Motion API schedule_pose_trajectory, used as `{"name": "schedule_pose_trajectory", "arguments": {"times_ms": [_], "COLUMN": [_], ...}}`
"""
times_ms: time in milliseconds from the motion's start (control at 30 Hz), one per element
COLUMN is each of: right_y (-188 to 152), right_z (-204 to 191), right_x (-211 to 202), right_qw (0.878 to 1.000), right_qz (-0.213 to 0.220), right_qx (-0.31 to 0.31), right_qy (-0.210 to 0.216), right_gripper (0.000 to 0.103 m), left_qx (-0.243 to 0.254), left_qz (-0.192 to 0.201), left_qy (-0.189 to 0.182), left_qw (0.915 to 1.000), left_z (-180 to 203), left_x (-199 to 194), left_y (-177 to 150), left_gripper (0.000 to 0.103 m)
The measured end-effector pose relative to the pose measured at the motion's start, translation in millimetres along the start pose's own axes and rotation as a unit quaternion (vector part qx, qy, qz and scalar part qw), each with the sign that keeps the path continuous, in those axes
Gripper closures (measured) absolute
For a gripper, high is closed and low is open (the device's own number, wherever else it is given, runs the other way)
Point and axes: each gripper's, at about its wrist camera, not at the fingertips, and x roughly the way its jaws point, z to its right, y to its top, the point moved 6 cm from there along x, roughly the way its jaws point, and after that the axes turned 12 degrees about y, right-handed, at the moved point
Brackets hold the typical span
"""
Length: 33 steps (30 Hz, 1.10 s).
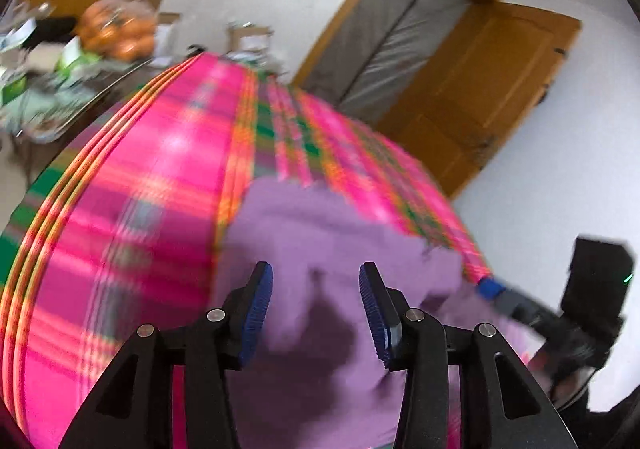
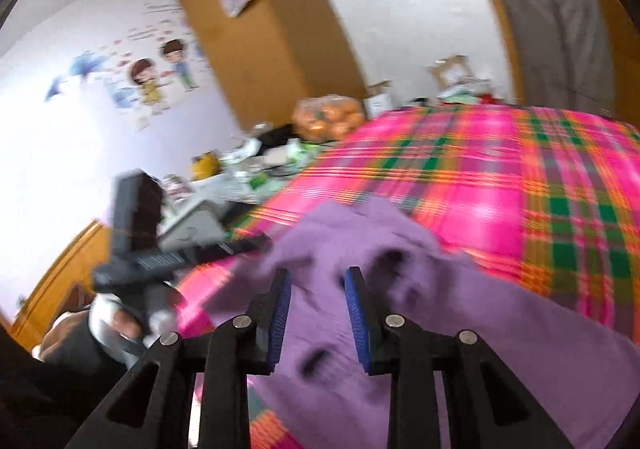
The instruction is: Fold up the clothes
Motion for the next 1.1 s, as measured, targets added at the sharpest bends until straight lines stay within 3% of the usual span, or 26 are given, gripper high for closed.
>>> {"name": "schedule_pose_trajectory", "arguments": {"times_ms": [100,200,233,267,367,467,567,667,833,900,1100], "right_y": [8.1,5.5,2.7,-1.4,-10.0,-7.8,-7.6,-22.4,-48.8,-66.5,-73.5], "right_z": [9.6,52.0,69.2,86.5,106.9,92.3,61.5,41.5,13.3,7.9,4.1], "right_x": [28.1,46.7,50.4,49.3,36.9,26.2,15.8,15.8,17.2,23.2,18.9], "right_qw": [1.0,0.995,0.991,0.986,0.979,0.985,0.994,0.998,0.996,0.99,0.988], "right_qz": [-0.018,-0.04,-0.046,-0.044,-0.021,-0.013,-0.005,-0.032,-0.079,-0.121,-0.126], "right_qx": [0.016,0.077,0.102,0.134,0.192,0.156,0.098,0.051,-0.018,-0.037,-0.052], "right_qy": [-0.002,-0.051,-0.072,-0.083,-0.06,-0.069,-0.039,-0.037,-0.041,-0.054,-0.074], "right_gripper": [0.073,0.077,0.085,0.103,0.103,0.098,0.096,0.096,0.095,0.093,0.092], "left_qx": [0.001,0.019,0.027,0.036,0.054,0.066,0.082,0.099,0.139,0.156,0.166], "left_qz": [-0.007,-0.008,-0.009,-0.011,-0.019,-0.026,-0.024,-0.025,-0.016,-0.013,-0.006], "left_qy": [0.011,0.013,0.014,0.014,0.013,0.014,0.007,0.006,0.026,0.039,0.07], "left_qw": [0.9999,0.9997,0.9995,0.9992,0.9982,0.9974,0.9963,0.9948,0.9898,0.987,0.9836], "left_z": [-4.9,1.0,3.3,4.9,8.3,8.9,17.5,26.4,41.4,45.3,47.4], "left_x": [-1.5,-4.6,-5.9,-7.8,-9.0,-8.2,-11.1,-7.8,-7.1,-5.1,3.1], "left_y": [-12.0,-18.0,-20.3,-23.9,-30.0,-35.8,-39.3,-41.9,-51.1,-56.2,-66.4], "left_gripper": [0.056,0.056,0.056,0.056,0.056,0.056,0.056,0.056,0.056,0.056,0.056]}}
